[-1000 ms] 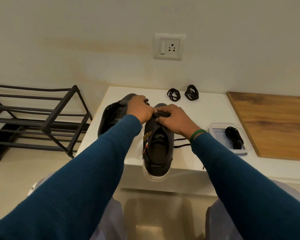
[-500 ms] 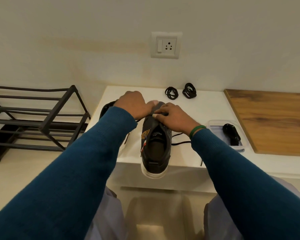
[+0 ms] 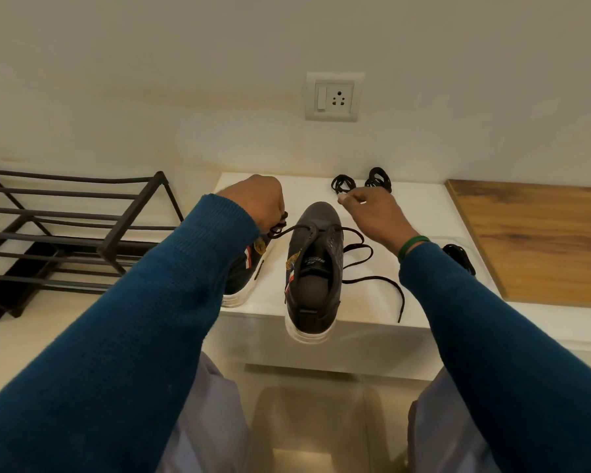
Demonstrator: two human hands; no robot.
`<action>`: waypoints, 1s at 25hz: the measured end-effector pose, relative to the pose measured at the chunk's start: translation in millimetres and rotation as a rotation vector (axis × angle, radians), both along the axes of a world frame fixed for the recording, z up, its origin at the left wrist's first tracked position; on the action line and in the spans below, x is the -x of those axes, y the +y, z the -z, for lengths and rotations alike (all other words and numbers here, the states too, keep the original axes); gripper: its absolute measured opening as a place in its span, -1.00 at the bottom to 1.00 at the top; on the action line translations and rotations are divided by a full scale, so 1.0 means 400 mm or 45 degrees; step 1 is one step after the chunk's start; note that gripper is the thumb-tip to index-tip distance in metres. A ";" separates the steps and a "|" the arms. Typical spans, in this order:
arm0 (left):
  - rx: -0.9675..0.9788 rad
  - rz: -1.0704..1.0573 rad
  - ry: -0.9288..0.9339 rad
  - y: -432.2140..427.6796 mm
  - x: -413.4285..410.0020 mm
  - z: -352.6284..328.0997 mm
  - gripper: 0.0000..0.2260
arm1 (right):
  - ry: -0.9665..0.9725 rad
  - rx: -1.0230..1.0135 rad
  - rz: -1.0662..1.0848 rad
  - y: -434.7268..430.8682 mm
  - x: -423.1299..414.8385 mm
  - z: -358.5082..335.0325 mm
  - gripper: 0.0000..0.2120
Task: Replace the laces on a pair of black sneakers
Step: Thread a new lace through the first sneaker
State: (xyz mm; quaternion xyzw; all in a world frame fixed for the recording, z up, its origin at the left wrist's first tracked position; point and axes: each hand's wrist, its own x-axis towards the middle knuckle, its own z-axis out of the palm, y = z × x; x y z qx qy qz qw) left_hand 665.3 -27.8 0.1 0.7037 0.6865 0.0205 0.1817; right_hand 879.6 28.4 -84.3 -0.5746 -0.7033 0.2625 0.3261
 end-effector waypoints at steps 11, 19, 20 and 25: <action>-0.124 0.025 0.337 -0.052 0.046 -0.057 -0.81 | 0.053 -0.015 0.009 -0.036 0.021 -0.008 -0.75; -0.434 0.099 0.279 -0.054 0.058 -0.092 -0.74 | 0.049 -0.023 -0.018 -0.051 0.046 0.001 -0.81; -0.440 0.126 0.181 -0.051 0.058 -0.082 -0.66 | 0.042 -0.021 -0.023 -0.052 0.050 0.000 -0.81; -0.593 -0.240 -0.859 -0.031 0.055 0.000 -0.55 | -0.210 0.068 0.280 -0.029 0.008 -0.005 -0.77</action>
